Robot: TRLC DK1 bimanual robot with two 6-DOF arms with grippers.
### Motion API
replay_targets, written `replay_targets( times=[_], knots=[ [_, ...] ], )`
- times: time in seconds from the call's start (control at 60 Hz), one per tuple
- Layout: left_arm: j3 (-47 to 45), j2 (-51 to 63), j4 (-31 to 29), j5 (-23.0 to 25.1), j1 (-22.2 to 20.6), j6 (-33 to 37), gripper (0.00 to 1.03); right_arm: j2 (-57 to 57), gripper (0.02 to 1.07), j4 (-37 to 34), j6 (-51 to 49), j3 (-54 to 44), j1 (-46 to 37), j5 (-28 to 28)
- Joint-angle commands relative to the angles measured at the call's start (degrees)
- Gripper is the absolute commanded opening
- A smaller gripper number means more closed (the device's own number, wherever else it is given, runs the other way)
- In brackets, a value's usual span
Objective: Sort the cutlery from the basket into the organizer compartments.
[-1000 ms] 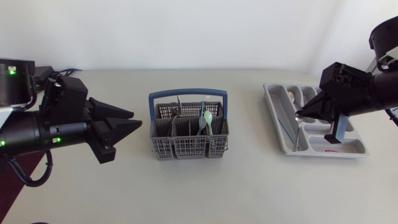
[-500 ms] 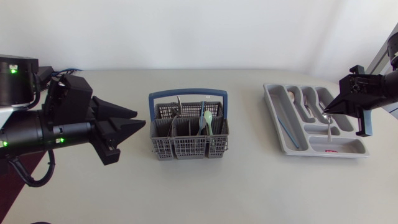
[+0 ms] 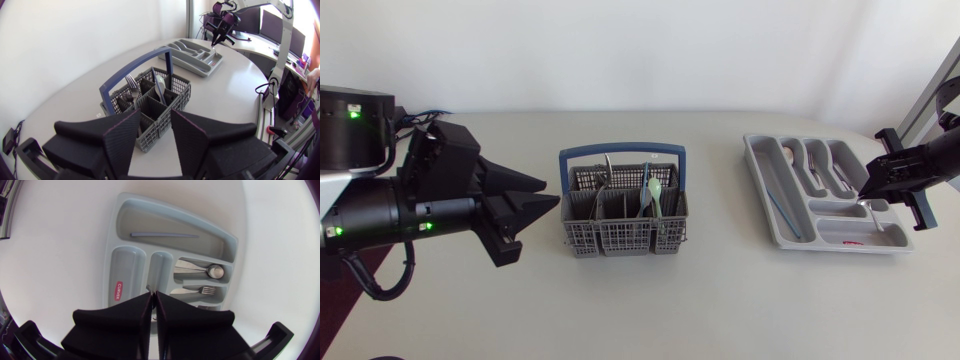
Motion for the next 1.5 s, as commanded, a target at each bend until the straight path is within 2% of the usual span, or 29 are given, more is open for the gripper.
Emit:
replay_targets(
  times=[0.0, 0.083, 0.167, 0.433, 0.55, 0.75, 0.883, 1.033, 1.25, 1.483],
  knots=[
    [1.91, 0.75, 0.04, -0.81, -0.92, -0.67, 0.42, 2.06, 0.08, 0.36, -4.36, 0.77, -0.68, 1.5],
    [2.18, 0.84, 0.04, -1.43, -1.72, -0.76, 0.42, 2.94, 0.08, 1.15, -5.15, -0.19, -0.6, 2.9],
    [2.27, 0.84, 0.04, -2.22, -2.42, -0.76, 0.42, 3.56, 0.08, 6.43, -6.3, -3.27, -0.33, 5.72],
    [2.27, 0.92, -0.05, -3.1, -3.56, -1.2, 0.42, 5.14, 0.08, 6.51, -7.0, -6.34, 2.66, 10.99],
    [2.18, 0.84, -0.14, -3.19, -3.56, -1.29, 0.42, 5.23, 0.08, 8.18, -6.91, -8.54, 3.97, 11.43],
    [2.09, 0.66, -0.31, -3.45, -3.65, -1.29, 0.42, 5.93, 0.28, 13.46, -6.47, -11.71, 4.68, 12.31],
    [2.09, 0.66, -0.23, -3.45, -3.74, -1.29, 0.42, 4.52, 0.44, 13.98, -4.19, -10.83, 4.59, 8.7],
    [2.09, 0.57, -0.23, -3.45, -3.91, -1.37, 0.42, 0.3, 0.54, 13.81, 0.47, -8.98, 4.59, 2.99],
    [1.83, 0.57, 0.04, -4.15, -4.53, -1.37, 0.42, -8.05, 0.57, 11.7, 11.11, -7.66, 5.03, -5.8],
    [0.95, 2.24, 2.24, -5.74, -5.85, -1.99, 0.42, -15.78, 0.57, 10.29, 29.74, -7.84, 9.42, -13.01]
  ],
)
